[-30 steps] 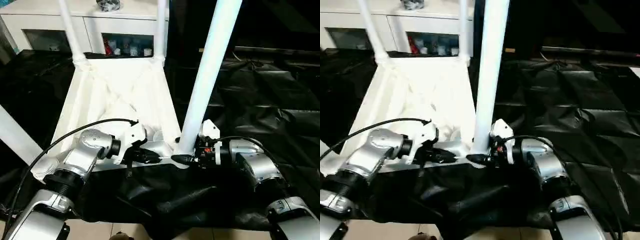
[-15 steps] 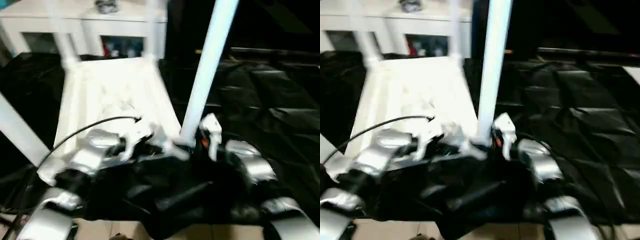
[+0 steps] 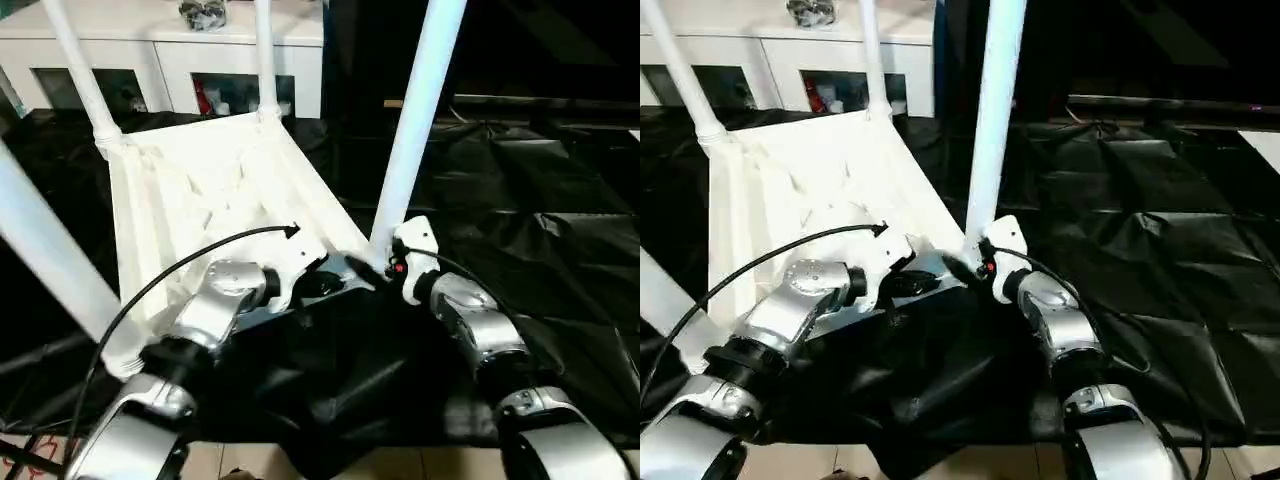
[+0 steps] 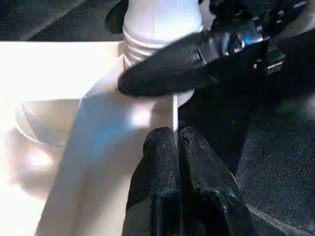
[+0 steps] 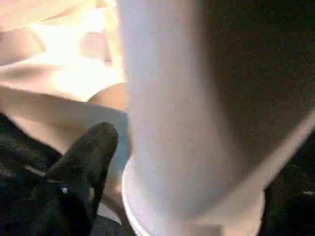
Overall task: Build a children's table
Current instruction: Rotate leg to tighten
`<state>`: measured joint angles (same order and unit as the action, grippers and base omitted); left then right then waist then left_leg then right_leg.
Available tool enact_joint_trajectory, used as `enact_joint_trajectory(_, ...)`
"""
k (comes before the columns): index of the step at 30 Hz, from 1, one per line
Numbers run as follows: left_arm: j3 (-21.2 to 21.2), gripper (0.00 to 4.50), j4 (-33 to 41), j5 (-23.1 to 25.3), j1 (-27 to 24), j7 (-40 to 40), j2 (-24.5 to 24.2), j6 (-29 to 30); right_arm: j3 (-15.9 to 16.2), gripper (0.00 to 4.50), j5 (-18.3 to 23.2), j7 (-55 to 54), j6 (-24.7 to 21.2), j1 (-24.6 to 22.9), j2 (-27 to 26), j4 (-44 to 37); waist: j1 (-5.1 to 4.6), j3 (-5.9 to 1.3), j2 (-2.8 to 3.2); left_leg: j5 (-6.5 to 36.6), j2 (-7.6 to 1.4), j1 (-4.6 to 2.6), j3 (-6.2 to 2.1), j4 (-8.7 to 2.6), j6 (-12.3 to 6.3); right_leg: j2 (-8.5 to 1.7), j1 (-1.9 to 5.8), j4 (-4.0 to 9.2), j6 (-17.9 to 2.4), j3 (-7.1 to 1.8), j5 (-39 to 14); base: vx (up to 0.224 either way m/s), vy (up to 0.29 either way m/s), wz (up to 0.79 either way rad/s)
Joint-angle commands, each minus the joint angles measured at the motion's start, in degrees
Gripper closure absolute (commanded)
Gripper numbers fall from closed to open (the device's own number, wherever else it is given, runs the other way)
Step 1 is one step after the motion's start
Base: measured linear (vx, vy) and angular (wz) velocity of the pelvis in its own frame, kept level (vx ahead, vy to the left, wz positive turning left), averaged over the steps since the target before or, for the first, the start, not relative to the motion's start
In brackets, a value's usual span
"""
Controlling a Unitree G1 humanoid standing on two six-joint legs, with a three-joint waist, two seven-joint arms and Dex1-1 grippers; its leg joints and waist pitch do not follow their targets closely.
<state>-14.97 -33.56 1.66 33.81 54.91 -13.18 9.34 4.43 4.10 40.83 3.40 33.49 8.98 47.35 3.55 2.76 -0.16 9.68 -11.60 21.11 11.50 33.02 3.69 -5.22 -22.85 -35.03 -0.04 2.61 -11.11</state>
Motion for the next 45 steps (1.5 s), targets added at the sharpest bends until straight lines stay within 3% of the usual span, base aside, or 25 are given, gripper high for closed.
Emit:
enact_joint_trajectory(1, -2.96, 4.50, 2.23, -2.72, -1.52, 6.86, 0.44, -2.34, 3.11, 0.62, 0.50, 7.59, -0.31, -1.30, 0.29, -0.94, 0.28, -3.51, -0.41, 14.71, -1.53, -0.36, -0.94, -3.77, -2.51, -2.75, 2.36, 4.49, -11.78, -1.90, -11.66, 0.000, 0.000, 0.00)
enact_joint_trajectory(6, -3.63, 4.50, 3.88, -4.40, -2.36, 14.85, -3.31, -1.99, 4.14, 0.62, 3.73, 21.84, -2.14, -2.85, 4.29, -5.70, 0.82, -3.88, -0.28, 8.25, -1.72, -0.31, -0.43, -3.01, -5.76, -2.23, 2.58, 2.98, -15.84, -1.67, 0.86, 0.000, 0.000, 0.00)
enact_joint_trajectory(7, -3.68, 4.50, 3.54, -4.31, -2.22, 15.58, -3.81, -2.02, 4.42, 0.62, 3.90, 23.28, -2.64, -2.98, 4.84, -6.00, 1.10, -3.96, -0.53, 7.30, -1.63, -0.28, -0.40, -2.86, -6.40, -2.22, 2.73, 2.78, -16.23, -1.57, 1.98, 0.000, 0.000, 0.00)
enact_joint_trajectory(8, -3.68, 4.50, 3.54, -4.31, -2.22, 15.58, -3.81, -2.02, 4.42, 0.62, 3.90, 23.28, -2.64, -2.98, 4.84, -6.00, 1.22, -3.90, -0.41, 7.41, -1.67, -0.35, -0.33, -2.88, -6.61, -2.27, 2.60, 2.78, -16.46, -1.59, 1.86, 0.000, 0.000, 0.00)
enact_joint_trajectory(10, -3.64, 4.50, 3.09, -4.30, -2.00, 17.26, -4.69, -2.23, 4.87, 0.77, 4.40, 25.80, -3.34, -3.22, 5.63, -6.44, 1.61, -3.67, -0.32, 9.09, -1.79, -0.50, -0.31, -3.03, -6.18, -2.46, 2.46, 3.17, -16.25, -1.63, -1.33, 0.000, 0.000, 0.00)
enact_joint_trajectory(13, -3.53, 4.50, 2.23, -4.38, -1.40, 19.72, -5.82, -2.53, 5.64, 0.99, 5.43, 30.38, -4.99, -3.73, 6.66, -7.61, 1.87, -3.41, -0.40, 12.52, -2.00, -0.85, -0.41, -3.47, -3.74, -2.61, 2.17, 3.75, -14.94, -1.74, -8.15, 0.000, 0.000, 0.00)
enact_joint_trajectory(18, -3.43, 4.50, 0.33, -3.84, -0.19, 20.42, -6.70, -3.61, 6.24, 1.43, 5.71, 32.99, -6.59, -4.28, 7.24, -9.28, 2.19, -3.38, -0.47, 13.80, -2.03, -0.85, -0.52, -3.72, -2.18, -2.81, 2.18, 3.87, -13.84, -1.89, -10.18, 0.000, 0.000, 0.00)
enact_joint_trajectory(22, -2.84, 4.50, -0.66, -3.36, 0.50, 18.98, -6.42, -4.12, 6.35, 1.73, 6.03, 33.23, -7.60, -4.52, 6.98, -9.92, 2.40, -3.42, -0.42, 12.84, -1.90, -0.78, -0.48, -3.63, -2.09, -2.79, 2.18, 3.83, -13.62, -1.91, -9.46, 0.000, 0.000, 0.00)
enact_joint_trajectory(28, -1.08, 4.50, -1.25, -3.32, 0.66, 12.86, -3.41, -2.95, 3.70, 1.77, 5.72, 24.95, -8.91, -4.68, 4.34, -8.55, 2.56, -3.26, -0.27, 14.25, -1.93, -0.85, -0.56, -3.81, -1.24, -2.87, 2.08, 4.08, -13.22, -1.93, -11.50, 0.000, 0.000, 0.00)
enact_joint_trajectory(31, -0.58, 4.50, -1.35, -3.17, 0.90, 9.25, -1.57, -1.45, 1.69, 1.78, 4.24, 15.52, -8.71, -3.49, 2.06, -5.11, 1.95, -3.00, -0.37, 17.01, -1.78, -0.97, -0.91, -4.20, 0.56, -3.19, 1.88, 4.84, -11.18, -1.93, -18.50, 0.000, 0.000, 0.00)
enact_joint_trajectory(35, -0.18, 4.50, -2.58, -1.71, 1.82, 2.60, 1.58, 0.15, -0.28, 1.78, 2.56, 3.01, -8.67, -1.62, -0.97, -0.01, 0.95, -2.90, -0.32, 18.83, -1.56, -0.90, -1.24, -4.40, 1.38, -3.17, 1.80, 5.45, -9.33, -1.81, -23.20, 0.000, 0.000, 0.00)
enact_joint_trajectory(38, -0.03, 4.50, -2.43, -1.05, 2.15, -2.01, 4.66, 1.72, -0.81, 1.78, 0.55, -5.45, -7.09, -0.86, -3.79, 2.25, 0.50, -2.91, -0.39, 19.50, -1.56, -1.08, -1.23, -4.35, 1.29, -3.12, 1.51, 5.69, -8.88, -1.86, -23.68, 0.000, 0.000, 0.00)
enact_joint_trajectory(41, -0.14, 4.50, -1.95, -1.14, 2.04, -3.44, 6.47, 2.21, -0.85, 1.78, 0.70, -5.65, -6.52, -0.79, -5.88, 2.35, 0.03, -2.88, -0.37, 20.12, -1.48, -1.06, -1.17, -4.32, 0.80, -2.91, 1.36, 5.79, -9.05, -1.89, -23.01, 0.000, 0.000, 0.00)
enact_joint_trajectory(42, -0.25, 4.50, -1.77, -1.31, 1.96, -3.18, 6.70, 2.32, -0.75, 1.22, 1.07, -4.54, -6.78, -0.83, -6.20, 2.05, 0.05, -2.93, -0.37, 19.98, -1.45, -0.94, -1.20, -4.32, 0.40, -2.91, 1.51, 5.77, -9.08, -1.85, -22.62, 0.000, 0.000, 0.00)
enact_joint_trajectory(45, -0.77, 4.50, -1.12, -1.48, 1.48, -1.03, 5.91, 2.17, -0.67, 1.02, 2.25, -1.01, -6.87, -0.38, -5.65, 1.38, 0.03, -2.99, -0.29, 19.59, -1.51, -0.83, -1.14, -4.33, -0.22, -2.82, 1.60, 5.61, -9.62, -1.92, -20.50, 0.000, 0.000, 0.00)
